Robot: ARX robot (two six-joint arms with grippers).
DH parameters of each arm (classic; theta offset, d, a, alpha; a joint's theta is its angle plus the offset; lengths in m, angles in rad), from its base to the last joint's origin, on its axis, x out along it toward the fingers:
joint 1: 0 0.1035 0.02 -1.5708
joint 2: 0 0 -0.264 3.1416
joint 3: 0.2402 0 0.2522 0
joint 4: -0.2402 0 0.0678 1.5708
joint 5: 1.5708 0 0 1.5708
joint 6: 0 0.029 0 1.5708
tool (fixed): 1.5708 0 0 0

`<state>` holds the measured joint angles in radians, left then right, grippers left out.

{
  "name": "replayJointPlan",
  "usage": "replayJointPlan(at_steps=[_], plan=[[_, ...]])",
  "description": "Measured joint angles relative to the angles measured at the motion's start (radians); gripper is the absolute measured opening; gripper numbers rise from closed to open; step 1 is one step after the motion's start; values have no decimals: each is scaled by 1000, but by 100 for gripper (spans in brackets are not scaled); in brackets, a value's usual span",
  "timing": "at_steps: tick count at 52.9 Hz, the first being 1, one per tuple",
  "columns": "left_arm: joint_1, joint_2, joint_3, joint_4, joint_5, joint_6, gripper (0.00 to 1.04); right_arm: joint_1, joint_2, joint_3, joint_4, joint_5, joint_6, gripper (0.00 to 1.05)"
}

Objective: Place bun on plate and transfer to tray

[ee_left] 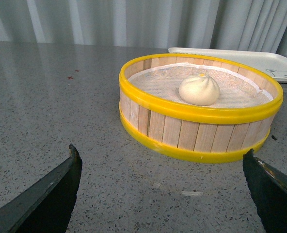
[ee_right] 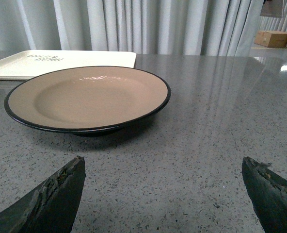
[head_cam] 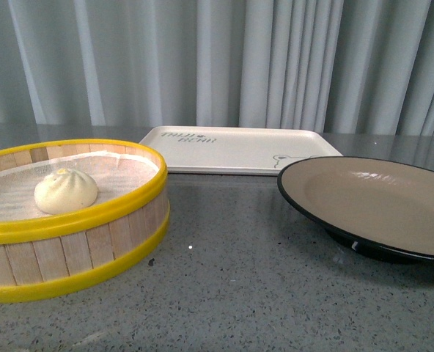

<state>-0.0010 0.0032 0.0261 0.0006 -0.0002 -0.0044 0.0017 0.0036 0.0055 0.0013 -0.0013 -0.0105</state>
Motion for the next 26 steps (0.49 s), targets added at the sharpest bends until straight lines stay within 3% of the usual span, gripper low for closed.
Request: replayJointPlan(at_steps=[6, 9, 11, 20, 26], plan=[[-7, 8, 3, -9, -22, -7, 98, 0, 0, 0, 0, 0, 0, 96], [-50, 73, 35, -85, -159, -86, 98, 0, 0, 0, 0, 0, 0, 96], [-65, 196, 73, -55, -249, -156, 98, 0, 0, 0, 0, 1, 0, 96], [-32, 576, 232, 270, -116, -194, 98, 0, 0, 0, 0, 1, 0, 96], [-22, 798, 380, 376, -11, -140, 98, 0, 0, 0, 0, 1, 0, 96]])
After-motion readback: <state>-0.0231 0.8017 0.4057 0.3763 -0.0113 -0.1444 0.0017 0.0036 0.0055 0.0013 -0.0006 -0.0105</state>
